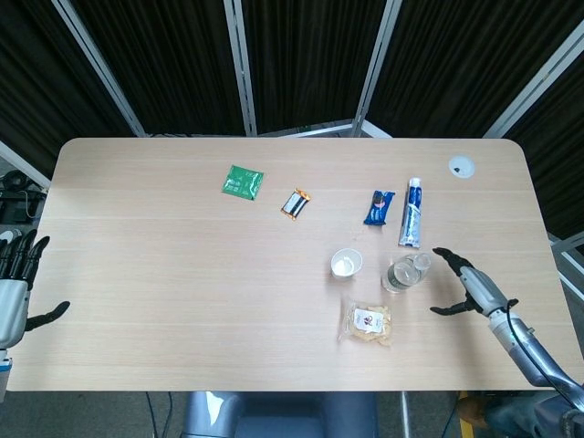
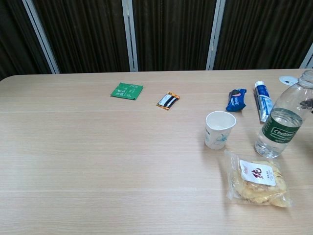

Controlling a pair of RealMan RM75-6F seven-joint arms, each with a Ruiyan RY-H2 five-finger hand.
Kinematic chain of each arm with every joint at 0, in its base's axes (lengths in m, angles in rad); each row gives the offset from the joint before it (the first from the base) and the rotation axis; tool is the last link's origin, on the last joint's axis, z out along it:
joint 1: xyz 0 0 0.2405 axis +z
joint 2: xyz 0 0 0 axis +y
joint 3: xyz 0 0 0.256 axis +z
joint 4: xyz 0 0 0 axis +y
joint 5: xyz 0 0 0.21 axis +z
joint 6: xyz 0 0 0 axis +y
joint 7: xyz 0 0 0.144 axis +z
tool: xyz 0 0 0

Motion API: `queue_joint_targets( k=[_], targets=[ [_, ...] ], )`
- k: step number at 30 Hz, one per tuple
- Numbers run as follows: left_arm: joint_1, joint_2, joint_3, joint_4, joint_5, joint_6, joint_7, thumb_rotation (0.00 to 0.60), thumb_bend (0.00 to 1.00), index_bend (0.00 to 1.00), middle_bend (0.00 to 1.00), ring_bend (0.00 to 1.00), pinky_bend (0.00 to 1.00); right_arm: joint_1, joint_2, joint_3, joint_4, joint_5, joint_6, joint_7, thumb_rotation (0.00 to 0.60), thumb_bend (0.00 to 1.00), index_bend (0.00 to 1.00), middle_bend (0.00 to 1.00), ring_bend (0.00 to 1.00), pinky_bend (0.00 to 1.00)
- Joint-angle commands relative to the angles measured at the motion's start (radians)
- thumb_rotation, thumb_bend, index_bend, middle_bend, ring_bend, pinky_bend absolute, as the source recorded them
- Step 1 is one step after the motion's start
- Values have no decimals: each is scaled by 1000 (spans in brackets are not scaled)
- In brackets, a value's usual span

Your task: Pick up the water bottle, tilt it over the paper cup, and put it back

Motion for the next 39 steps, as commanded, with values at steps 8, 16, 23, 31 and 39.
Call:
queue_joint_targets(
  k=[8,16,23,31,39],
  targets=[
    [-5,1,-8,6,-19,-11,-12,600,0,0,0,0,0,60,-86,39,2,55,-46,47,600,0,0,0,0,0],
    [-8,0,-9,14,-23,-15,-22,600,0,0,0,0,0,90,-114,55,-16,87,-78,106,600,0,0,0,0,0],
    [-10,0,-11,17,-32,-22,-25,600,0,0,0,0,0,106,-132,70,-38,120,-108,182,600,0,0,16,0,0],
    [-12,2,-11,16,-35,-25,-31,600,0,0,0,0,0,102,-179,84,-7,143,-76,145,600,0,177,281,184,227],
    [-13,6,-8,12,-36,-31,-38,600,0,0,0,0,0,83,-245,142,23,230,-31,16,600,257,419,569,504,473]
  ],
)
